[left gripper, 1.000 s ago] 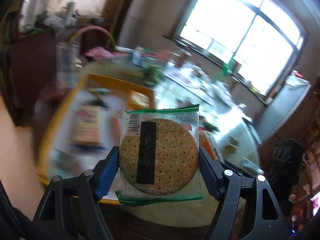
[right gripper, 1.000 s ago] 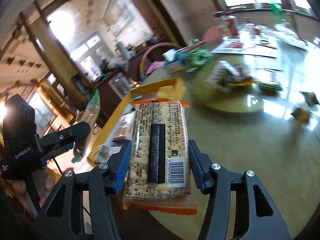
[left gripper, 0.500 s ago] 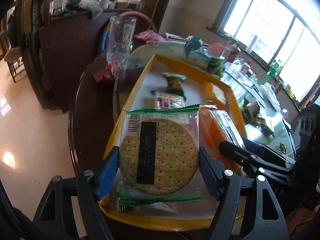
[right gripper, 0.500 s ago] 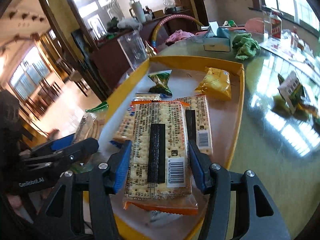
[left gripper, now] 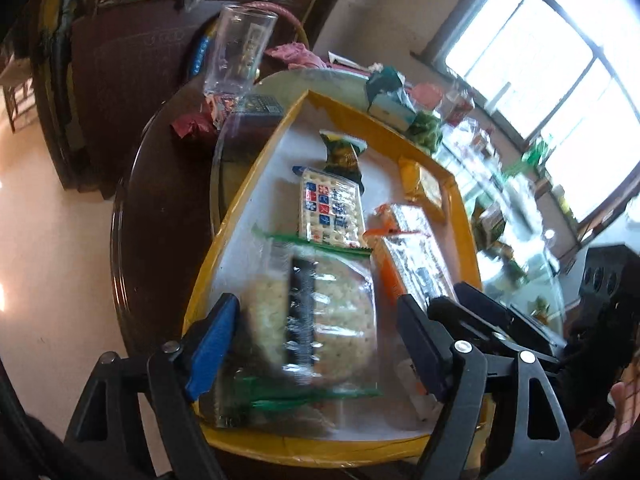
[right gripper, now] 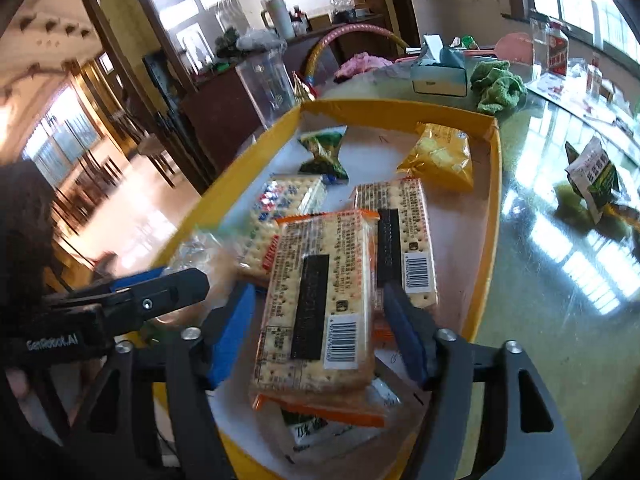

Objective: Organize snacks
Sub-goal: 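Lower both cracker packs into the tray and open the grippers, then grasp the white-green snack bag with the left gripper while the right grasps a round cracker pack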

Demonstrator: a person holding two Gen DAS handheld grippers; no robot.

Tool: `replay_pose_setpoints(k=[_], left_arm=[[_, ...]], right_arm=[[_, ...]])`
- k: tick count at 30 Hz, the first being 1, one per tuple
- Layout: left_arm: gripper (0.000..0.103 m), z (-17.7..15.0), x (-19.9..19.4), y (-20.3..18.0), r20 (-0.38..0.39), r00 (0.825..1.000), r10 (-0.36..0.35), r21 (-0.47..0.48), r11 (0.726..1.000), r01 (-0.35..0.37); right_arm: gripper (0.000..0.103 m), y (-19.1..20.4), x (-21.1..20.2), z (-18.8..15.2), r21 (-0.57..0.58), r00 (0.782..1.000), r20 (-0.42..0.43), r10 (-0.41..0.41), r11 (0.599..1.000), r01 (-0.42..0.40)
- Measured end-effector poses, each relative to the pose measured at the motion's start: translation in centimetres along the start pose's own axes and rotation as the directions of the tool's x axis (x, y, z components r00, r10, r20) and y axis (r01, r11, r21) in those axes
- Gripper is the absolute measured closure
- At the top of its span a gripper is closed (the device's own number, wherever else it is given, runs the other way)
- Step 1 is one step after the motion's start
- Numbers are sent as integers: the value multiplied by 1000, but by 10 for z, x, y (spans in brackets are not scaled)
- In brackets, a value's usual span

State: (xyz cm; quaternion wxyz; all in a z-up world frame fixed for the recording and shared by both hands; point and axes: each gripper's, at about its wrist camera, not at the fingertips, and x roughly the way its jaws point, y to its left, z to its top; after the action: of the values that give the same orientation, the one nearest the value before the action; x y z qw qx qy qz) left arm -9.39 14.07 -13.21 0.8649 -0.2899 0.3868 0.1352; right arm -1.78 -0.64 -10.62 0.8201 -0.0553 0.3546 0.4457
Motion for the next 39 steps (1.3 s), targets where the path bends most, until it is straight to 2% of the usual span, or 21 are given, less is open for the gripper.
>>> replay_pose_setpoints(k=[2, 4, 9, 13, 20, 27, 32, 35, 39], left_arm=[[22, 0, -1, 2, -28, 999, -19, -26, 1000, 18], [22, -2, -9, -1, 8, 1000, -25, -45, 999, 25], [22, -14, -32, -34, 115, 990, 85, 62, 994, -93], [22, -26, -36, -71, 99, 995, -15, 139, 990, 1], [22, -42, -25, -131, 42, 993, -109, 236, 967, 96], [22, -54, -12, -178, -3, 988, -155, 302, 942, 149], [22, -56, -4, -200, -6, 990, -139, 353, 926, 132], [22, -51, 6, -212, -13, 992, -128, 376, 918, 123], [22, -36, 29, -234, -21, 996, -89, 441, 893, 89]], right_arm=[[27, -6, -10, 1, 30, 1000, 21, 20, 999, -21], [27, -10, -19, 0, 42, 999, 36, 19, 999, -21], [25, -26, -50, -12, 80, 997, 77, 17, 996, -24], [25, -44, -72, -27, 115, 993, 112, 24, 993, -37], [25, -92, -106, -53, 198, 992, 113, 58, 977, -79], [25, -146, -154, -67, 244, 989, 149, -4, 969, -33], [25, -204, -184, -60, 303, 982, 156, -110, 951, 58], [25, -237, -193, -59, 366, 979, 129, -158, 925, 101], [25, -264, -207, -62, 426, 964, 148, -223, 894, 141]])
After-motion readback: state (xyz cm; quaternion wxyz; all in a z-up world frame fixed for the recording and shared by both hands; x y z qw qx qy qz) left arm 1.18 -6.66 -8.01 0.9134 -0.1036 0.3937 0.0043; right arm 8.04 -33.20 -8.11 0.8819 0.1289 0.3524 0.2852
